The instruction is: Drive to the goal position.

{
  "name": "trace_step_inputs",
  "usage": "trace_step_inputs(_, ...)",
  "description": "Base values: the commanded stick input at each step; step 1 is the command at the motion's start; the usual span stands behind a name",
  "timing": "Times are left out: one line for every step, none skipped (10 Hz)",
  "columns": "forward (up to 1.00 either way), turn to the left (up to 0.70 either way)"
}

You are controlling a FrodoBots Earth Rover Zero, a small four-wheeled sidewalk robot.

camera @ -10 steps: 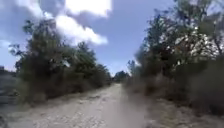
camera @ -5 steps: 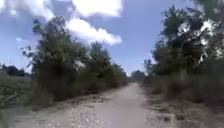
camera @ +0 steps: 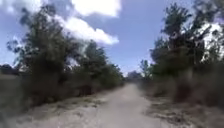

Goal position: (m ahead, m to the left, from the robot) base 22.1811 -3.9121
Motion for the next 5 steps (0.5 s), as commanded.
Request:
trace_step_inputs(1.0,0.0)
trace_step_inputs(1.0,0.0)
trace_step_inputs(1.0,0.0)
trace_step_inputs(1.0,0.0)
trace_step_inputs(1.0,0.0)
